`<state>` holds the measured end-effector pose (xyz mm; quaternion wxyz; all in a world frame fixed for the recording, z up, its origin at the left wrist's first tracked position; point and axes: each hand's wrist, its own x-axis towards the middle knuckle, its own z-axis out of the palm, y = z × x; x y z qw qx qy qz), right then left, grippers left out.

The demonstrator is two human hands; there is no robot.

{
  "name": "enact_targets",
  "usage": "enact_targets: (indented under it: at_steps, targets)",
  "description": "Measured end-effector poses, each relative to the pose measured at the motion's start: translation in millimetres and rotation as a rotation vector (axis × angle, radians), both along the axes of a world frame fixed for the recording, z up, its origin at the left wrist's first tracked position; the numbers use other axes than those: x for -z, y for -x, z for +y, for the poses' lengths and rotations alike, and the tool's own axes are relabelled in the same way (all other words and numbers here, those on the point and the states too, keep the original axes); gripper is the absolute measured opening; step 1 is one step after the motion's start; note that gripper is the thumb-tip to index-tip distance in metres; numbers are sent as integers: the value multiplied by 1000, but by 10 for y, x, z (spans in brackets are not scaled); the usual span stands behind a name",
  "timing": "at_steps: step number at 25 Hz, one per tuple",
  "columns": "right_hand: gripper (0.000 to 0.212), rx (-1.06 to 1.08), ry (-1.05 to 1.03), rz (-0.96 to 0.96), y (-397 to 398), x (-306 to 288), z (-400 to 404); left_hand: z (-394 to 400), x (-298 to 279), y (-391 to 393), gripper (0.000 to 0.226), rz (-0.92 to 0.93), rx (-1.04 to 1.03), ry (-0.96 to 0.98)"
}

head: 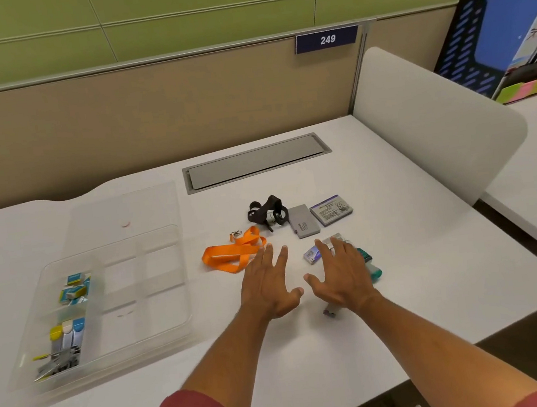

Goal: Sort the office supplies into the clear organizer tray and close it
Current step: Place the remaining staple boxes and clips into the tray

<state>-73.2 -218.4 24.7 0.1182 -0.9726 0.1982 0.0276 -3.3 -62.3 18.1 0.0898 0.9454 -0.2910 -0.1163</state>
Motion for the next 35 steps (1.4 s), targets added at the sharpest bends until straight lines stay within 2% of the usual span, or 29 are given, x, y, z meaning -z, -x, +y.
enact_targets:
  at_steps: [3,9,16,21,30,35]
  targets:
    - [85,18,-45,-40,53,-9,-208,-285,35,-17,87,65,-19,24]
    - [76,71,-61,-134,82,-13,-519,-728,98,-95,69,51,-39,47]
    - [66,83,-51,-180,-27,19,-689,-962,195,-142,72,76,-71,80]
    - [55,97,-42,-127,-190,30,-774,-953,213,-191,77,140,-98,120]
    - [53,104,26,133,-629,104,-634,-710,154,-344,58,149,-151,154]
    - [44,121,44,81,-704,102,-624,-641,91,-364,49,179,-158,215]
